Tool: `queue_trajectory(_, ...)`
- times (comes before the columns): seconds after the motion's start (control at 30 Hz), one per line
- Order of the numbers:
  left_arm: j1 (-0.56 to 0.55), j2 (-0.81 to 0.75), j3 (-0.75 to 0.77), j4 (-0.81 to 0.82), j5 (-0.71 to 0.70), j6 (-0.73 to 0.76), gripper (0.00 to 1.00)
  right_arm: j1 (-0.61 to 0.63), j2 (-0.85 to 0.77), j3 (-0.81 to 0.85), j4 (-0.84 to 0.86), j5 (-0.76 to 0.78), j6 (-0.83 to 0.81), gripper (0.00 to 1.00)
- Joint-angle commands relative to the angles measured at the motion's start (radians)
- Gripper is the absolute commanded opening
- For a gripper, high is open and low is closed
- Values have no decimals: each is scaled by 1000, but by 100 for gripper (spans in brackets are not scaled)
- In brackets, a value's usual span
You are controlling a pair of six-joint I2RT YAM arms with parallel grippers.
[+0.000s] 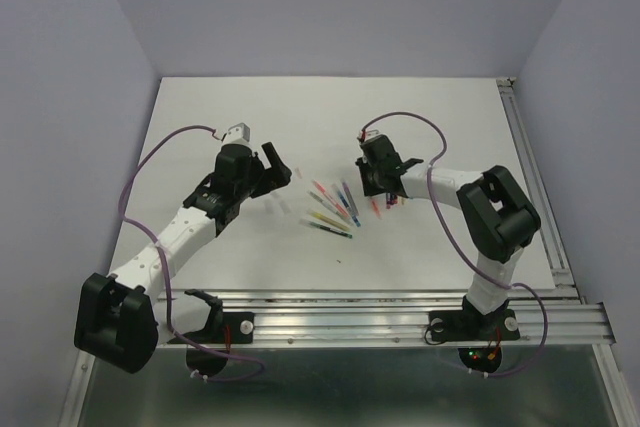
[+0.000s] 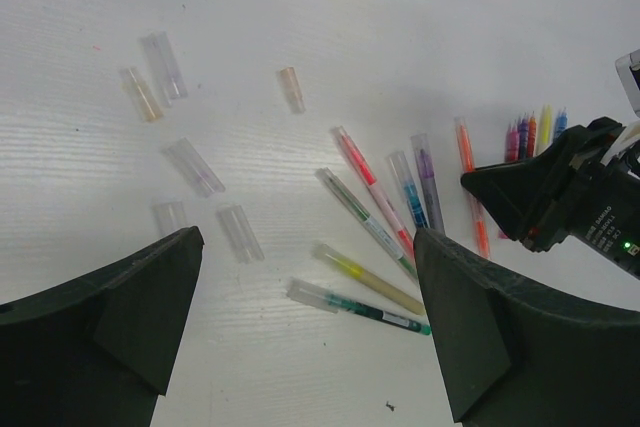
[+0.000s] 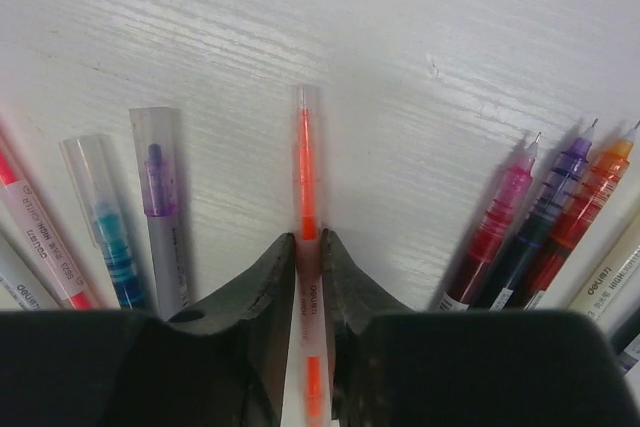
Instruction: Open the pen caps
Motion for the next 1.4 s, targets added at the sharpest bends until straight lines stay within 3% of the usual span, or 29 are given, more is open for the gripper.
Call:
queue_trajectory(0.0,-5,-37,-15,22,-1,11,99,27,13,-45,-34,19,27,17)
queue_trajectory(0.1,-5,-34,-18,25,8,2,99,42,-8,-52,-28,25,26,6)
queue_trajectory(0.2,-5,-37,-43,73,66,-12,99,45,-43,-63,-23,17,27,1)
queue_trajectory(0.37,-7,12,-38,162,212,-24,99,45,-187,-120,52,-38,12,1)
queue_trajectory(0.53,-42,24,-70,270,271,-93,99,45,-345,-192,138,-266,26,1)
queue_trajectory(0.7,-137,23,-80,387,249,-174,99,45,-494,-302,270,-504,91,1)
queue_trajectory(0.93,-239,27,-69,445,180,-237,98,50,-572,-367,349,-632,153,1)
queue_trajectory(1.2,-274,55,-66,469,174,-263,89,60,-609,-396,428,-670,213,1)
queue_trajectory(1.3,-280,66,-63,475,180,-260,79,62,-603,-393,452,-690,231,1)
queue_trajectory(1.33,-283,66,-60,473,180,-260,69,65,-597,-390,451,-692,234,1)
queue_trajectory(1.37,-283,64,-60,475,179,-262,66,65,-593,-387,449,-695,236,1)
